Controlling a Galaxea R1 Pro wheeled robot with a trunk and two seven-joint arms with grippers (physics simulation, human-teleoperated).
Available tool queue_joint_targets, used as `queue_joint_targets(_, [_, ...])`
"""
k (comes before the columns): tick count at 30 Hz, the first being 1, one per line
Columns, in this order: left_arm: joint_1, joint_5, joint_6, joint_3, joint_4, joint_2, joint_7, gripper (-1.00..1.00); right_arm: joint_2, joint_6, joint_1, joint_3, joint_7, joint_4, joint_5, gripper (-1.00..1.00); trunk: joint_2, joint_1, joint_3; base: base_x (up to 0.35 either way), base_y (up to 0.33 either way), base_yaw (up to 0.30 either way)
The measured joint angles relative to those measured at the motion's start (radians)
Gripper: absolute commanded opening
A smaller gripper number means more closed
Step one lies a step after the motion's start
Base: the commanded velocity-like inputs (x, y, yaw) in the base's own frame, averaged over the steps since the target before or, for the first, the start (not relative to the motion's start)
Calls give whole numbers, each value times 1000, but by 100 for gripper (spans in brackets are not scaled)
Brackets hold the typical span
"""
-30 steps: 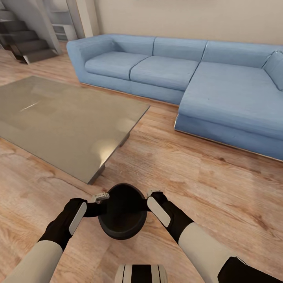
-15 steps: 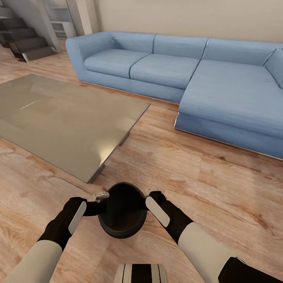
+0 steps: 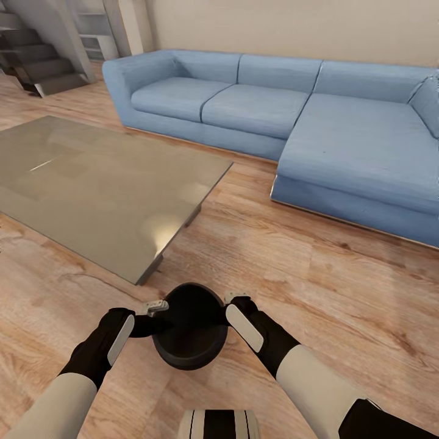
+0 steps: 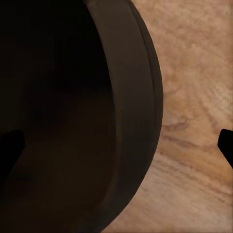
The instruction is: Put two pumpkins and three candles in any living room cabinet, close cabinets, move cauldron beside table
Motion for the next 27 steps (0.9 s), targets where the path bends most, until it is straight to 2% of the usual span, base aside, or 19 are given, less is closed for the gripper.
queue_joint_targets(13, [0, -2, 13, 0, 2, 0, 2, 100, 0, 0, 0, 0, -1, 0, 0, 100, 3, -6, 50, -3, 0, 0])
queue_joint_targets(27, [0, -3, 15, 0, 5, 0, 3, 100, 0, 0, 0, 0, -1, 0, 0, 100, 6, -12, 104, -144, 0, 0])
